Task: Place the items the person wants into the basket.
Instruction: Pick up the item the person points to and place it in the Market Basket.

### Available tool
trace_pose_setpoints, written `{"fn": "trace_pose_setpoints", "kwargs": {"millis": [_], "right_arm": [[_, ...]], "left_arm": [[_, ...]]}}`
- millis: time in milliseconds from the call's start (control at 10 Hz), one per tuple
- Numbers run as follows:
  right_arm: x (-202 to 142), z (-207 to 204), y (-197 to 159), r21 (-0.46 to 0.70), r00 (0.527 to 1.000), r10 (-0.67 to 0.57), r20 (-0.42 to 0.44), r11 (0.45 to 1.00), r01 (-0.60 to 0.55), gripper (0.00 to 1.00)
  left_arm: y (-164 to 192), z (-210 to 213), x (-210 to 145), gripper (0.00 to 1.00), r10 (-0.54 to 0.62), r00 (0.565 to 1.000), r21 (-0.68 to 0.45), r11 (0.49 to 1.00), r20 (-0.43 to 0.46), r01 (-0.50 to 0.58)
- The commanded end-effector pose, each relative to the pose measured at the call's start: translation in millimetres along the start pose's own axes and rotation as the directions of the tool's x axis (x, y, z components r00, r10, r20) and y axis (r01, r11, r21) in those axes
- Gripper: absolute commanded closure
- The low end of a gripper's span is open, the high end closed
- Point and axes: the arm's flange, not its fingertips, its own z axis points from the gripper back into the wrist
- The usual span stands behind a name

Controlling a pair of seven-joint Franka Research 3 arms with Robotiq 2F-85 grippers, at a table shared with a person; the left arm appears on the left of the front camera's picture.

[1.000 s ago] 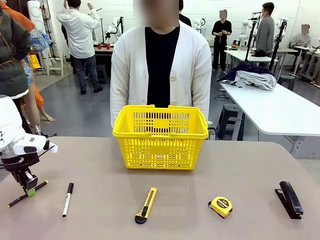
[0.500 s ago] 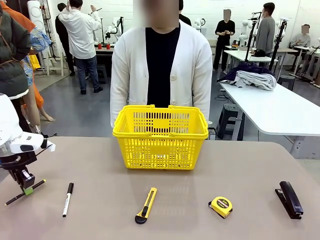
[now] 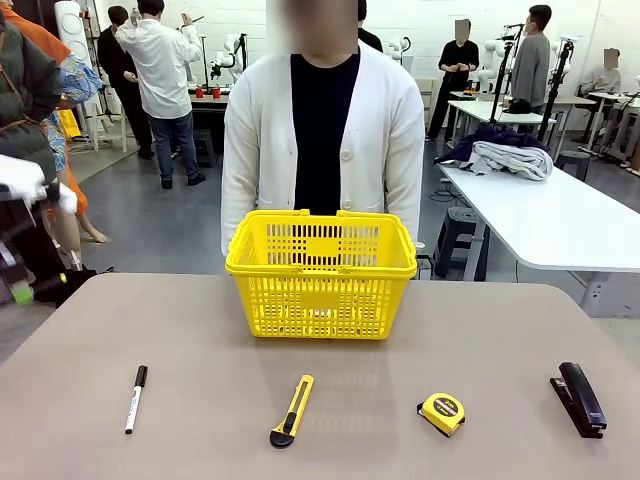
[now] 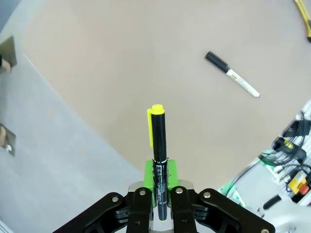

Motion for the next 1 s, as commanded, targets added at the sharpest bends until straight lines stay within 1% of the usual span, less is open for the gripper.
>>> {"fn": "trace_pose_setpoints", "kwargs": {"millis": [0,100,300,700,800,900], "right_arm": [[0,0,0,0.014,1.0,0.012,0.012,1.0,-0.012,0.0],[0,0,0,0.014,1.0,0.012,0.012,1.0,-0.012,0.0],[0,0,0,0.014,1.0,0.012,0.012,1.0,-0.012,0.0],[0,0,0,0.014,1.0,0.012,0.012,1.0,-0.012,0.0],[0,0,0,0.014,1.0,0.012,0.012,1.0,-0.012,0.0],[0,0,0,0.014,1.0,0.012,0.012,1.0,-0.012,0.0]], "left_arm": [[19,45,19,1.0,-0.056,0.997,-0.05,0.997,0.044,0.058],[20,74,22,1.0,-0.075,0.994,-0.041,0.996,0.083,0.079],[17,102,20,1.0,-0.112,0.987,-0.013,0.993,0.113,0.114],[16,114,19,1.0,-0.146,0.984,-0.011,0.989,0.1,0.148],[12,111,21,1.0,-0.114,0.988,0.011,0.994,0.103,0.113],[12,111,21,1.0,-0.114,0.988,0.011,0.994,0.103,0.113]]}}
